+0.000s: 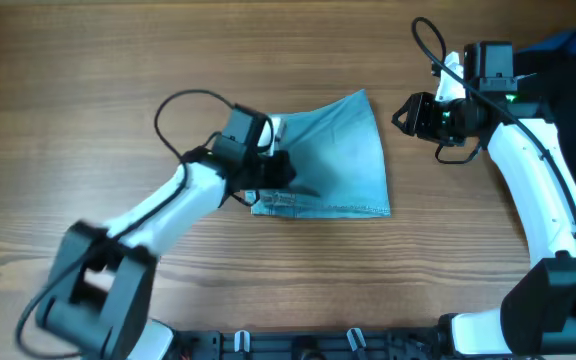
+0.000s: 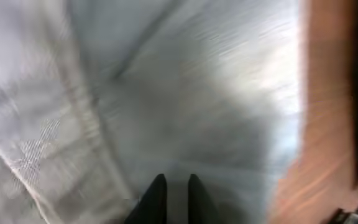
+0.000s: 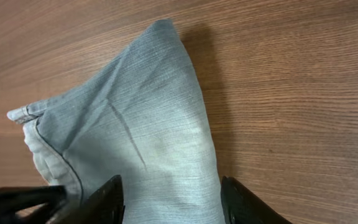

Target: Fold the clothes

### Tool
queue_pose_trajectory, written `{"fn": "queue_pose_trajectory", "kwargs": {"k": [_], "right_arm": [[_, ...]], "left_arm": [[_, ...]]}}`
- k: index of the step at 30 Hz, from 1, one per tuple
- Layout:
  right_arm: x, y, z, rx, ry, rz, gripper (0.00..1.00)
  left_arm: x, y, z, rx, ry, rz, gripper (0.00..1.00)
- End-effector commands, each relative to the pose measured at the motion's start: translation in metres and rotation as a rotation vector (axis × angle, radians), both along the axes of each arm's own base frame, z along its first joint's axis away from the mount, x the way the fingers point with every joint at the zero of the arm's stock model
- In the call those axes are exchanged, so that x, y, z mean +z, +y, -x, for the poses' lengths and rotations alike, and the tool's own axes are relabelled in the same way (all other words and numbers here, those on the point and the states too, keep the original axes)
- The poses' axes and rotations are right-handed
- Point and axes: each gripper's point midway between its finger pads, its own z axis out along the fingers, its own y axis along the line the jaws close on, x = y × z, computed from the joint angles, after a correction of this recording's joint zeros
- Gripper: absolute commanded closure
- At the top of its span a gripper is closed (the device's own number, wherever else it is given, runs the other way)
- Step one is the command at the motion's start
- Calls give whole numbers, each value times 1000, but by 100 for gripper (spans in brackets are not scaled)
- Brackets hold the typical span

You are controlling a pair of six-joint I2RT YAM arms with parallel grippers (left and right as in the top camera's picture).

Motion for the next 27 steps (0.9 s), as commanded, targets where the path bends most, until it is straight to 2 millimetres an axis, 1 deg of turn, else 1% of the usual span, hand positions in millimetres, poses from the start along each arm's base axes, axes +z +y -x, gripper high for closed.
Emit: {"fn": "queue_pose_trajectory", "kwargs": {"k": [1, 3, 4, 5, 7, 8, 10, 12, 13, 14, 15, 17, 20, 22, 23, 24, 25, 27], "right_arm": [[18, 15, -9, 25, -59, -90, 57], [22, 26, -18, 49, -93, -144, 87], [21, 32, -23, 67, -103, -166, 94], [18, 40, -27, 77, -100, -205, 96], [6, 57, -34, 112, -84, -261, 96], [1, 61, -36, 117, -73, -276, 96], [-17, 84, -43, 182, -57, -356, 96], [-26, 111, -47, 277, -60, -485, 96], [-29, 121, -48, 308, -58, -537, 96], [-39, 130, -51, 329, -45, -590, 96], [-47, 135, -53, 332, -29, -618, 96], [-65, 142, -55, 331, 5, -662, 96], [-104, 144, -59, 303, 62, -697, 96], [-117, 143, -61, 282, 78, -695, 95], [-125, 139, -65, 267, 70, -675, 96], [-127, 136, -69, 254, 59, -658, 96], [-125, 135, -71, 254, 46, -655, 96], [-119, 131, -79, 243, 27, -660, 96]], "left_arm": [[57, 2, -18, 14, -179, 26, 82], [47, 4, -14, 26, -132, 15, 82], [41, 4, -10, 37, -94, 10, 82], [36, 5, -7, 43, -63, 5, 81], [26, 3, 1, 28, -11, 3, 81], [23, 2, 5, 18, 12, 10, 81], [17, -2, 12, -3, 56, 29, 82], [9, -4, 15, -8, 90, 28, 83], [5, -3, 17, -3, 107, 23, 83], [2, -3, 19, 6, 129, 18, 83], [-3, -2, 21, 7, 146, 10, 83], [-8, 0, 24, 9, 168, -2, 83], [-20, 2, 28, 10, 207, -21, 82], [-30, 4, 32, 11, 240, -38, 83], [-39, 6, 36, 13, 274, -56, 84], [-43, 7, 38, 13, 289, -63, 89], [-43, 7, 39, 13, 293, -65, 91], [-41, 7, 39, -10, 273, -66, 91]]}}
